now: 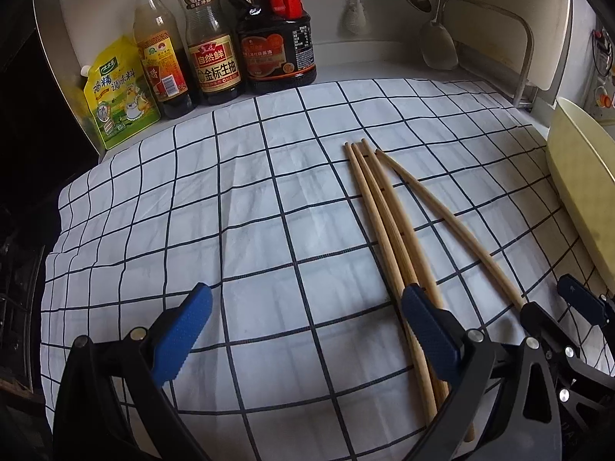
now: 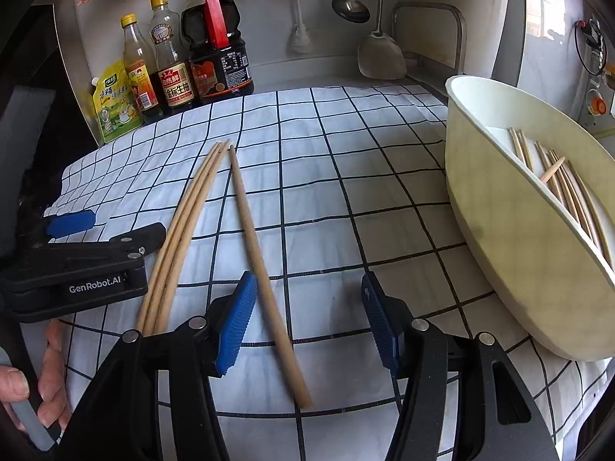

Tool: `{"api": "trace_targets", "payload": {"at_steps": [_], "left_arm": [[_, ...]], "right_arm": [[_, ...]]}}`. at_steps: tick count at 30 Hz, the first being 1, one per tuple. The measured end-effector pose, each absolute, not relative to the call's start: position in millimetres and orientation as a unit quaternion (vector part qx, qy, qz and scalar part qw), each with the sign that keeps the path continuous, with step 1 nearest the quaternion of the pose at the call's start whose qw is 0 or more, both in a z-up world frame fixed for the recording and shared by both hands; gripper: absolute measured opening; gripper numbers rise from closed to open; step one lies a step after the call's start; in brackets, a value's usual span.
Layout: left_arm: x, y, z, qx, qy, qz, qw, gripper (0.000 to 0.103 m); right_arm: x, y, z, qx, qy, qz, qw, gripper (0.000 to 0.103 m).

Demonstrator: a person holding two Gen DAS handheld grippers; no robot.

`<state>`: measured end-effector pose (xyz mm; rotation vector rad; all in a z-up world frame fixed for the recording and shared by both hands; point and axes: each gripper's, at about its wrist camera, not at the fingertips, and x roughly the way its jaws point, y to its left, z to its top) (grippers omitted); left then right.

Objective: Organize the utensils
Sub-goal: 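Spread the remaining chopsticks and position both tools over single sticks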

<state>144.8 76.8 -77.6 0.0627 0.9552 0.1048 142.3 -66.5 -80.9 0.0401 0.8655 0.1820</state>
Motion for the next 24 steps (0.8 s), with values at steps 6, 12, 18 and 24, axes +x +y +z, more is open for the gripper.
{"api": "trace_targets", "payload": {"at_steps": [6,12,18,24], "left_arm": [[148,82,-84,0.045,0.468,0.066,0.880,0.098],[151,79,-82,0.048,0.473,0.061,0.878,0.097],[154,74,-83,0.067,0.460,0.069,0.883,0.098],[159,81,-83,0.028,0.479,0.047,0.876,0.097]], "right_arm": [[142,-66,-81,0.018,0.419,0.087,0.904,0.055],[144,-63,-79,0.013,0.424,0.082,0.902,0.055],[145,-59,-74,-0.007,0.436,0.076,0.897,0.055],[144,-63,-65,-0.009,0.433,0.070,0.899,0.055]]}}
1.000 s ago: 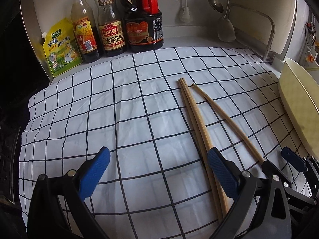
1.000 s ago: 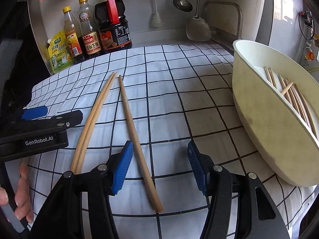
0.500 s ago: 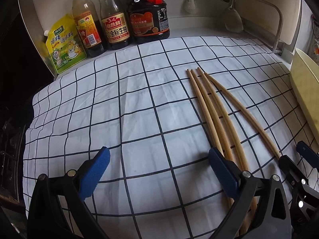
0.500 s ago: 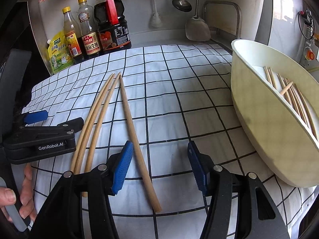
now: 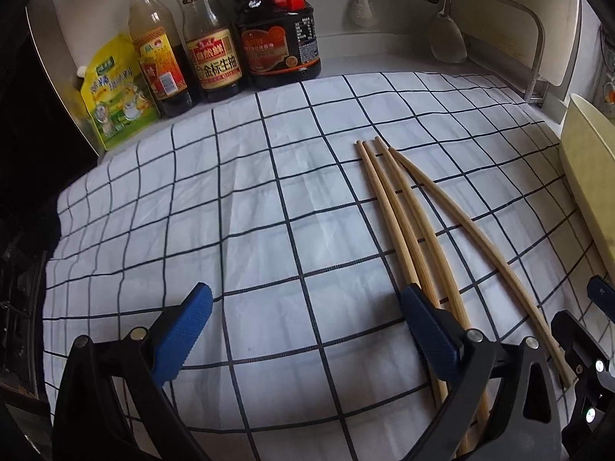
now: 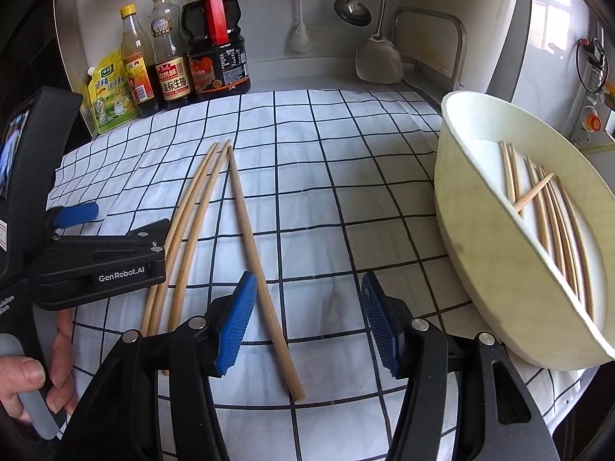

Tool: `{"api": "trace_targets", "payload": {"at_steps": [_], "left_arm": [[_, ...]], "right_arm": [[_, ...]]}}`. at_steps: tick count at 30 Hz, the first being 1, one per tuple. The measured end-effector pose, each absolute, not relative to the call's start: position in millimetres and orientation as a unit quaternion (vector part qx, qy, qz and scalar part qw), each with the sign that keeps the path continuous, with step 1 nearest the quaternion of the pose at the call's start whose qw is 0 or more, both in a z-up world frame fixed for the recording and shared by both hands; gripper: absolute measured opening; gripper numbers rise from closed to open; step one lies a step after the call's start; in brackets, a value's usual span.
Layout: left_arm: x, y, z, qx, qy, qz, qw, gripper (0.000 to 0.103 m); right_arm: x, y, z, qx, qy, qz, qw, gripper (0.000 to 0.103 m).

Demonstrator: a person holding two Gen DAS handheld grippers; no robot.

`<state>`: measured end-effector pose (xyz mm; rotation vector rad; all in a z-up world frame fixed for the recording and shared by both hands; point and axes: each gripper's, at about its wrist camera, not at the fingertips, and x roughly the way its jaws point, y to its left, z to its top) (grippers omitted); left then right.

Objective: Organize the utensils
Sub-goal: 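Spread the remaining chopsticks and position both tools over single sticks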

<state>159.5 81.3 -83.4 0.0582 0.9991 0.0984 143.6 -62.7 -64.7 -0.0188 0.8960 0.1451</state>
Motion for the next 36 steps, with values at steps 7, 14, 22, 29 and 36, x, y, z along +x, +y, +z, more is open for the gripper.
{"api": "trace_targets", "payload": {"at_steps": [7,14,22,29,36], "left_arm": [[163,92,-82,-0.036,0.504,0.012,0.863,0.097],[167,96,-77,-0.061,0.523,0.004,0.850,0.097],[170,98,-70,-0.073,0.531,0.014,0.844,0.097],[172,87,-73,-0.048,0.545,0.024,0.836,0.097],[173,85,-76,-0.029,0.550,0.041,0.834,0.097]], "right_arm": [[155,-63,-60,-0.015,0.450,0.087,0.889,0.055],[168,-57,-62,-0.036,0.460,0.132,0.877,0.055],[172,-60,-63,-0.029,0.454,0.172,0.874,0.055],[172,-65,-69,-0.033,0.459,0.172,0.871,0.055],[174,-69,-74,-0.030,0.465,0.172,0.868,0.055]]}}
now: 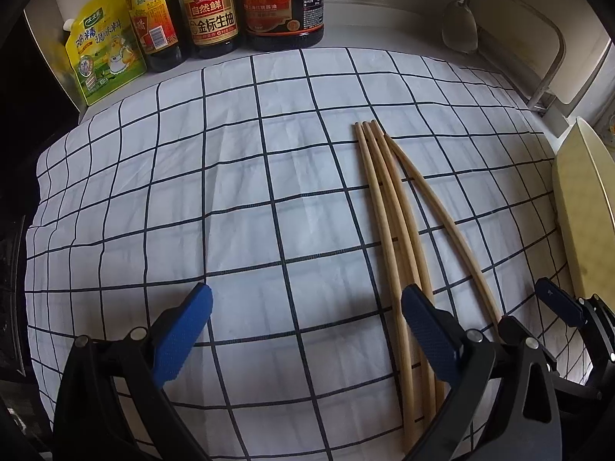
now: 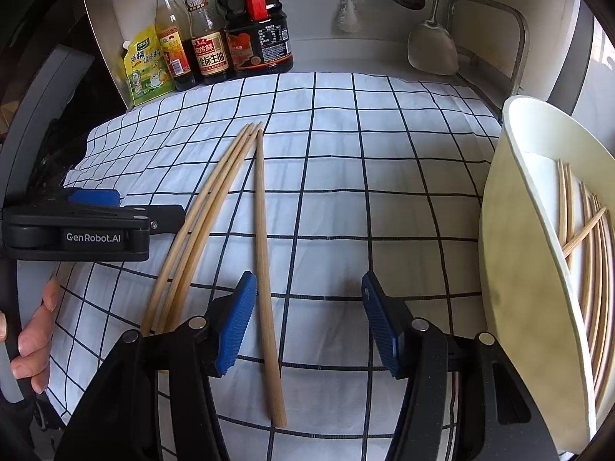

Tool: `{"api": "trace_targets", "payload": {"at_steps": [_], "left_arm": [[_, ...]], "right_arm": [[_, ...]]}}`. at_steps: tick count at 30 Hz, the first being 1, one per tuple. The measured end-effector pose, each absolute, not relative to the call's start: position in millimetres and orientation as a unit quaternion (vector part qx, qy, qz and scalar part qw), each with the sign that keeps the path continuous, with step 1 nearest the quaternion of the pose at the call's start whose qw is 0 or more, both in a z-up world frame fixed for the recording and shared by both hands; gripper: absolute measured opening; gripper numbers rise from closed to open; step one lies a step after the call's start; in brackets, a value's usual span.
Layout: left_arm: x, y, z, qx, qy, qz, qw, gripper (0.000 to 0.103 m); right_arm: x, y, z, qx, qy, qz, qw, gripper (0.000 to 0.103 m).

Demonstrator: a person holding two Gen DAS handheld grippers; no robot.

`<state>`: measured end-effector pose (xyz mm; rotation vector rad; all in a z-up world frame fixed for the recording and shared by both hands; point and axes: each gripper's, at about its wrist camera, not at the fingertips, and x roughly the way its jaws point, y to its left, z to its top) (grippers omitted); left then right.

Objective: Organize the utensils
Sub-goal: 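Spread the remaining chopsticks and position both tools over single sticks, then close the right tool on one chopstick while the left tool grasps another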

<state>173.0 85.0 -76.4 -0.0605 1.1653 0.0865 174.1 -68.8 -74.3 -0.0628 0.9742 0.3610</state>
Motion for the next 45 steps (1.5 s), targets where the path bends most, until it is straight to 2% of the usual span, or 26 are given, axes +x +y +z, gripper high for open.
{"api": "trace_targets", "payload": {"at_steps": [19,35,37,39,40,42,44,45], "left_arm": [[179,92,-88,-0.028,0.549,0.044,0.834,0.098],[146,107,-87,-0.008,0.520,0.023,0.854,0.097],[142,106,-87,-0.010,0.516,0.019,0.856,0.097],[138,105,-87,-0.009,0.510,0.017,0.860,0.096],[135,105,-87,-0.008,0.507,0.016,0.862,0.094],[129,103,-85,-0.006,0.500,0.012,0.866,0.088],[124,100,-82,-0.001,0.495,0.004,0.869,0.070],[124,98,-81,0.001,0.494,0.000,0.869,0.066]], "right_arm": [[175,-69,-77,-0.033,0.465,0.169,0.868,0.055],[177,-47,-81,-0.079,0.450,0.155,0.876,0.055],[174,-44,-81,-0.081,0.448,0.161,0.876,0.047],[171,-38,-80,-0.091,0.444,0.170,0.875,0.031],[168,-35,-80,-0.099,0.441,0.174,0.875,0.027],[165,-28,-79,-0.111,0.437,0.180,0.874,0.012],[164,-26,-79,-0.111,0.437,0.182,0.874,0.007],[164,-26,-79,-0.108,0.436,0.181,0.875,0.007]]}}
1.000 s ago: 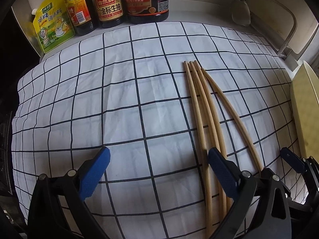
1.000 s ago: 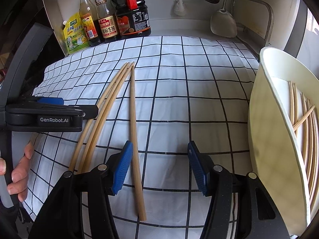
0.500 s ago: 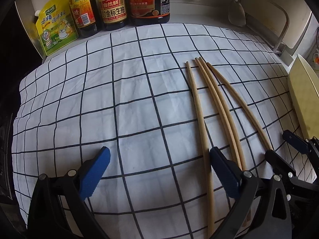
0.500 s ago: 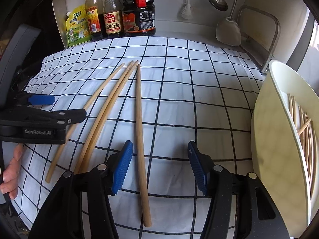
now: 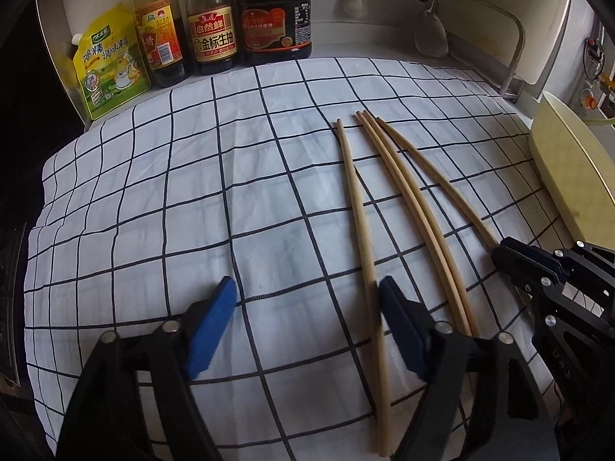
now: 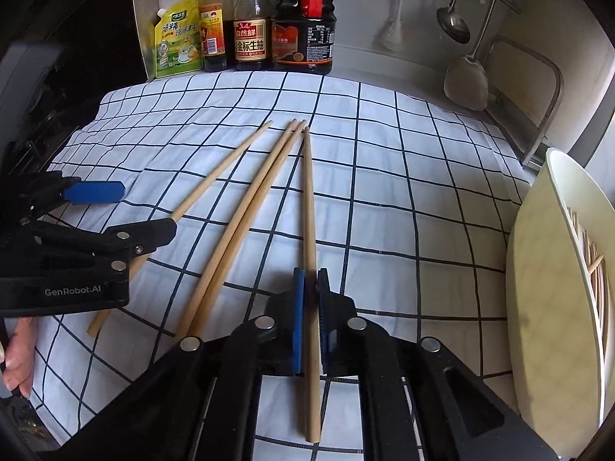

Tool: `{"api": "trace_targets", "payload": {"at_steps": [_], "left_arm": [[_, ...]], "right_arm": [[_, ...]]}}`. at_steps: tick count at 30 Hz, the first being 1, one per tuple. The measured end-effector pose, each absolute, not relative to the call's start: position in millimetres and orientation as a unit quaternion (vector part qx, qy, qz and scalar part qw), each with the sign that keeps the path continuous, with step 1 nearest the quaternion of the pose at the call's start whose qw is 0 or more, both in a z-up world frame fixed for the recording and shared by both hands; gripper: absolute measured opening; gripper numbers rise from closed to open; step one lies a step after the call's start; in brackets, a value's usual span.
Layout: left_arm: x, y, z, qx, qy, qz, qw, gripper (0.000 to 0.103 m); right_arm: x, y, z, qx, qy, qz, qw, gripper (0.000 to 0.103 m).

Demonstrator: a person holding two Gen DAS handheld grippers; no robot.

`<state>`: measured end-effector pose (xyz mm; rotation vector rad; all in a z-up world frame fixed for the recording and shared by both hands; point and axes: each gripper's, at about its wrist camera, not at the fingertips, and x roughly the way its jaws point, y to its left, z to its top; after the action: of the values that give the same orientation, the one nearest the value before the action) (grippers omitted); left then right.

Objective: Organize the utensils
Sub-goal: 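Close the right tool on one chopstick while the left tool grasps another, then carry the right tool's chopstick over the basin while the left tool carries its own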

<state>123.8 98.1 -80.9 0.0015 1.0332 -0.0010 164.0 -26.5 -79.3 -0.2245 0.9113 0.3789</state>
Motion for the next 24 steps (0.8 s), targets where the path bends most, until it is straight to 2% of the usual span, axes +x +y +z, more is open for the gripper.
{"api": "trace_targets", "payload": {"at_steps": [2,3,5,7,24], "left_arm": [[121,94,-78,0.006,0.493,-0.012,0.870,0.047],[120,92,-78,0.006,0.492,-0.016,0.870,0.042],[117,89,-76,0.006,0.491,-0.021,0.871,0.018],[117,89,-76,-0.001,0.492,-0.029,0.870,0.008],[103,93,-34,-0.038,0.459,-0.056,0.886,0.007]], "right_arm": [[164,-29,-79,-0.098,0.436,0.182,0.876,0.006],[164,-30,-79,-0.095,0.436,0.181,0.877,0.006],[164,-32,-79,-0.087,0.436,0.180,0.878,0.006],[163,-33,-79,-0.078,0.436,0.180,0.878,0.006],[151,-43,-49,-0.027,0.410,0.198,0.890,0.006]]}}
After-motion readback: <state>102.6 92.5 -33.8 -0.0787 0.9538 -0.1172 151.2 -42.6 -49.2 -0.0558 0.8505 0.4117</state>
